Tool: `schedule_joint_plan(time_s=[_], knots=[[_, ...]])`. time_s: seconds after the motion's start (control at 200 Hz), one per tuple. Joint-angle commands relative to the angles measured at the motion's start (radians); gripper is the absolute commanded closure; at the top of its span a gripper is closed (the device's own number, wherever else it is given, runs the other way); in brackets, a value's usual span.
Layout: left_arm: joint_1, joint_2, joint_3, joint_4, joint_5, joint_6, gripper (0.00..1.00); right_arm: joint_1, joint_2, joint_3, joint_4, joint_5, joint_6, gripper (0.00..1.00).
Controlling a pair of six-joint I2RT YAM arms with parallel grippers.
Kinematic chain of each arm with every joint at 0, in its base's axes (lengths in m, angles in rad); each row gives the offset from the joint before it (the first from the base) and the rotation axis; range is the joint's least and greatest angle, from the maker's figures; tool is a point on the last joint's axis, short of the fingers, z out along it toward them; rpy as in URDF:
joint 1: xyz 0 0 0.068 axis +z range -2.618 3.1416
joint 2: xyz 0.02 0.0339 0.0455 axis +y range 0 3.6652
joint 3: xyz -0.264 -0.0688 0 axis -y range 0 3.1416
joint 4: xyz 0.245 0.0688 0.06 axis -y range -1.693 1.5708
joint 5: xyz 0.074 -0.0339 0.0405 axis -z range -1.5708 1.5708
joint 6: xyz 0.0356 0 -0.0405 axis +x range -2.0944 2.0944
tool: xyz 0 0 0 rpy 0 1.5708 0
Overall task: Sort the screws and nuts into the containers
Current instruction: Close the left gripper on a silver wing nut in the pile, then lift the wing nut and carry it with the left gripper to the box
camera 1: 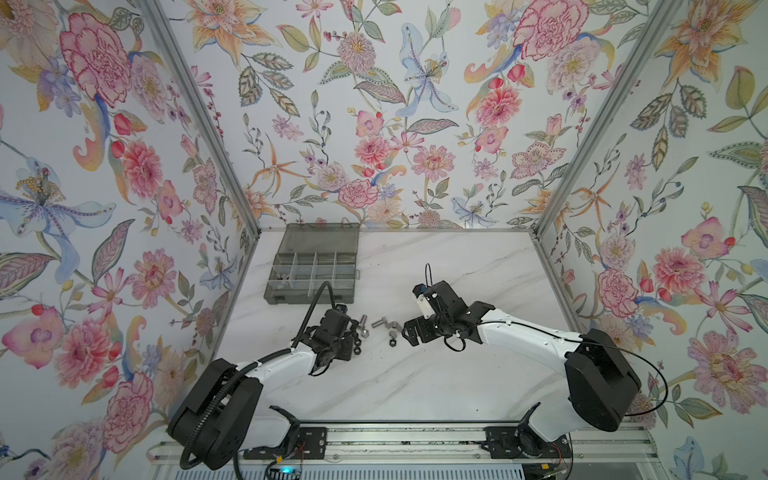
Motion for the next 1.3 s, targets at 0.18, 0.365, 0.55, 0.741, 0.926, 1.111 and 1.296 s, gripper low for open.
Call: schedule_joint_plan(time_s=[0.18,0.365,0.55,0.741,0.926,1.111,1.296], knots=[[0.001,-0.060,0.055,-0.089,-0.034,0.007,1.00,-0.005,-0.007,-0.008,-0.006,-0.001,-0.002,0.01],[0.081,-0.179,0.128,-0.138,-0.028,0.024,1.00,-0.003,-0.016,-0.014,-0.006,0.001,-0.004,0.01],[0.226,-0.233,0.209,-0.121,-0.016,0.032,1.00,-0.004,-0.019,-0.011,-0.004,0.002,-0.005,0.01],[0.373,-0.141,0.326,-0.076,0.032,0.069,1.00,-0.004,-0.029,-0.017,-0.006,0.001,-0.001,0.01],[0.505,0.018,0.447,-0.025,0.076,0.085,1.00,-0.002,-0.043,-0.031,-0.006,0.004,0.008,0.01],[0.586,0.213,0.599,-0.023,0.112,0.120,1.00,-0.001,-0.047,-0.036,-0.006,0.004,0.011,0.01],[0.667,0.368,0.702,0.029,0.160,0.138,1.00,-0.001,-0.046,-0.039,-0.006,0.008,0.013,0.01]])
